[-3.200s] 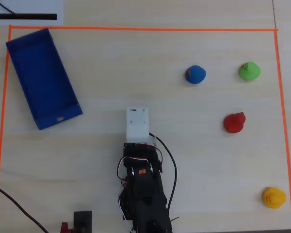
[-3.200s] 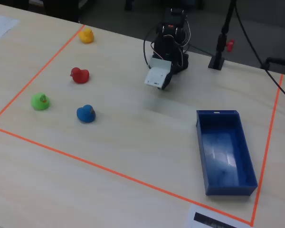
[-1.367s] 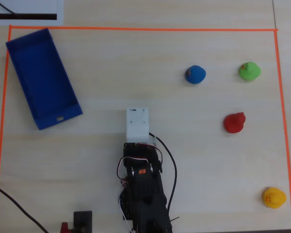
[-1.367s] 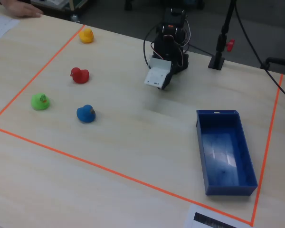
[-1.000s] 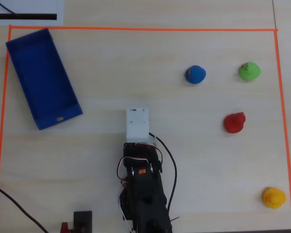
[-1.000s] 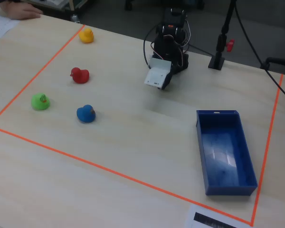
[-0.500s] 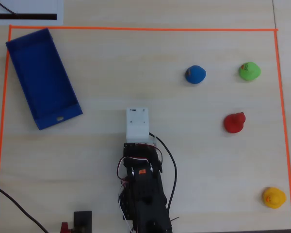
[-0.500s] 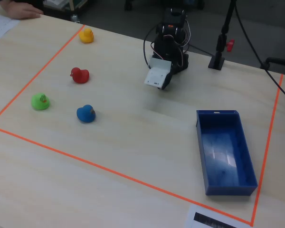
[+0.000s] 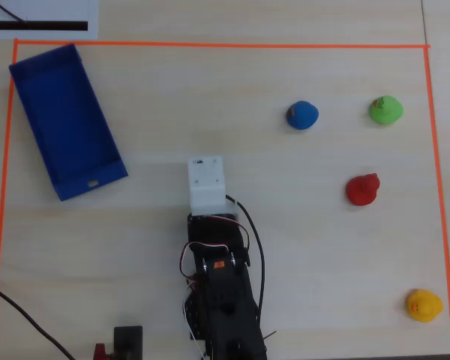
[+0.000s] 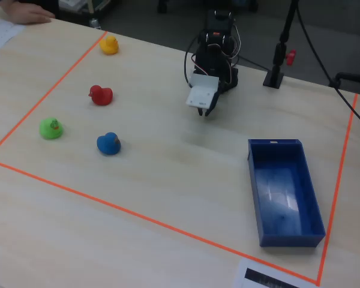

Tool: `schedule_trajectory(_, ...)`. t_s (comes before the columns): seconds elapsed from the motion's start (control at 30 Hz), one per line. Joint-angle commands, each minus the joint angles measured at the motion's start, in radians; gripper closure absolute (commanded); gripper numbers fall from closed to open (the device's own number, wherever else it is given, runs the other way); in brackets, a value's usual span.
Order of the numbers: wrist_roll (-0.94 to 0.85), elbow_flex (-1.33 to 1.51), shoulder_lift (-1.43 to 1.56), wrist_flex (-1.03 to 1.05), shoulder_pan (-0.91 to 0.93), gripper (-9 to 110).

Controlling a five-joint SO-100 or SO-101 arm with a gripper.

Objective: Grasp yellow duck and put it into box.

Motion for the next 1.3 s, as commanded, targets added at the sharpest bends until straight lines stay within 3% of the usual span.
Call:
schedule_trajectory(0.0,0.000,-0.049,-0.051,-0.383,0.080,101)
schedule_trajectory(0.23,0.080,-0.403,-0.359,-0.460,0.163,101)
schedule_trajectory(0.57,0.235,-0.801,-0.861,-0.747,0.560,101)
schedule_trajectory(0.73,0.301,-0.819,-0.980,-0.847,0.795,101)
schedule_trajectory(1.27,0.173,-0.532,-1.014,-0.713,1.292,101)
